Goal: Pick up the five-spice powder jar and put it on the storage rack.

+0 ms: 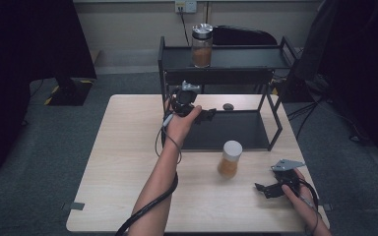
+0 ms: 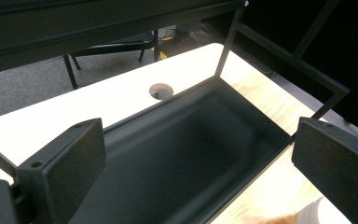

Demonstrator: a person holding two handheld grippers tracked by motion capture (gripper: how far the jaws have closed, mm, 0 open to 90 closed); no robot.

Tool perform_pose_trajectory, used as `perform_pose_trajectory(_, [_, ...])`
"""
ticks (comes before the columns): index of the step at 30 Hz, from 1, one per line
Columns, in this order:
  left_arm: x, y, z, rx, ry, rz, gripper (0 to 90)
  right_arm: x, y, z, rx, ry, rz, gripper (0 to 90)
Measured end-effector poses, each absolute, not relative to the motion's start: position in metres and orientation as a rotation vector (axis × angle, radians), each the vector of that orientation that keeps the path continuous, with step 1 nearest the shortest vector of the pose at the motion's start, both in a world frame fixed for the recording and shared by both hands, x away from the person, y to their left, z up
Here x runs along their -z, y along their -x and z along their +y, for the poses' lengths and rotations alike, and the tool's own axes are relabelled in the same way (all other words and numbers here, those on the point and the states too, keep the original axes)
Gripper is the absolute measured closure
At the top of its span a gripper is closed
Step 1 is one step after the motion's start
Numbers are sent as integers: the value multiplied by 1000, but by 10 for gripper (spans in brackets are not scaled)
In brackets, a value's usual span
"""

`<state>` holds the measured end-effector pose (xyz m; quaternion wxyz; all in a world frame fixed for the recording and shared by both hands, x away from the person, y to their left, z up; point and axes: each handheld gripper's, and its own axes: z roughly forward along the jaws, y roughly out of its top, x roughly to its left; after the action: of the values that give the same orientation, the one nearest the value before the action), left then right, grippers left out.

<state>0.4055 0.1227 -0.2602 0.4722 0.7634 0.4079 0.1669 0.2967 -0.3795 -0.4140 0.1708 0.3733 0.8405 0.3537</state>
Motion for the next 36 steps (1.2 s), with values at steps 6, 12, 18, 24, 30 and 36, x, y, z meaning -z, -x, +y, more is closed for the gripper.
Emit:
perform_pose_trajectory(6, [273,-405,128,-379,-1855,1008,25,414,-297,-379,-1004,-1060,2387,0])
perform_pose_trajectory(12, [286,-404,133,-351,-1853,1017,25,414,-297,-379,-1004,-1059,2387,0])
perform_pose_trajectory(18, [298,-403,136,-331,-1853,1028,25,414,-297,-379,-1004,-1060,2387,0])
perform_pose_trajectory(24, [310,-401,137,-320,-1860,1022,25,414,-296,-380,-1004,-1059,2386,0])
perform_pose_trajectory(30, [322,-396,136,-312,-1866,1009,25,414,-296,-380,-1004,-1058,2387,0])
perform_pose_trajectory(36, [331,-388,136,-337,-1882,1001,25,414,-296,-380,-1004,-1058,2387,0])
